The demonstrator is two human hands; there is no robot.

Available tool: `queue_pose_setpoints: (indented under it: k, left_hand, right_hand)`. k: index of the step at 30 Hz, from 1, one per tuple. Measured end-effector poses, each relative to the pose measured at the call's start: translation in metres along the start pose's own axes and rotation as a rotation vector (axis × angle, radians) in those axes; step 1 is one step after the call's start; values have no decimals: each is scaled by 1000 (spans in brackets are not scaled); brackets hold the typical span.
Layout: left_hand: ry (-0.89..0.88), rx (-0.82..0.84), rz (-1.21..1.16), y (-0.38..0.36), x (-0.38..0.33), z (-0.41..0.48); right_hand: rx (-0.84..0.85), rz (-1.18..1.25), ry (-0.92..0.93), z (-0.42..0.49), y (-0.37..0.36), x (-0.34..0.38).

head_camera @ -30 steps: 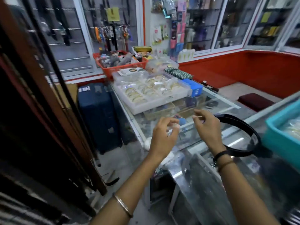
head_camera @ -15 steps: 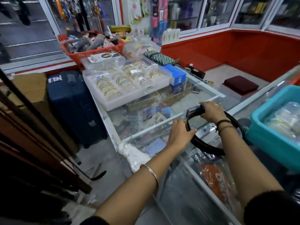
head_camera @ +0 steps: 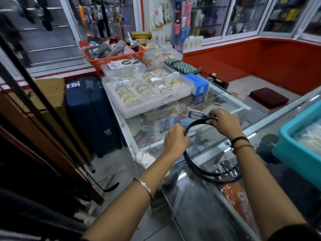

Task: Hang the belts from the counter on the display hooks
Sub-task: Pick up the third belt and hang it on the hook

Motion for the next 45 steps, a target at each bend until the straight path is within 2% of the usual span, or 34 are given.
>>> queue_pose_setpoints:
  k: [5, 8, 13, 17, 23, 26, 30, 32, 40, 45]
  left_hand:
    - [10, -133, 34, 72, 30, -20]
    - [33, -274, 51, 123, 50, -43]
    - [71, -504, 51, 207, 85, -95]
    - [72, -693, 133, 278, 104, -148]
    - [-15, -927, 185, 362, 103, -219]
    - [-149, -1062, 55, 407, 93, -255]
    - [-339, -1047, -359, 457, 69, -289]
    - [-397, -1034, -464, 479, 59, -301]
    - [-465, -1160, -432, 550, 47, -335]
    - [-506, -1194, -419, 593, 40, -344]
  right_hand:
    - [0, 161, 166, -12, 6, 71]
    - [-6, 290, 263, -27, 16, 125]
    - [38, 617, 364, -60, 32, 219]
    - [-28, 870, 462, -84, 50, 286]
    - [-85, 1240, 589, -125, 90, 380]
    - [-99, 1409, 675, -146, 112, 422]
    - [-109, 1596, 746, -166, 135, 468]
    - [-125, 1643, 778, -173, 146, 491]
    - [-215, 1793, 911, -201, 194, 569]
    - [-218, 1824, 914, -198, 210, 603]
Point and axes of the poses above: each hand's wrist, its own z-axis towards the middle knuckle, its own y-axis out of the back of the hand, x = y × z, the point moved 10 cm from there along z, towards the middle knuckle, and after that the axes turned 10 degrees about z, right-handed, at the moved point
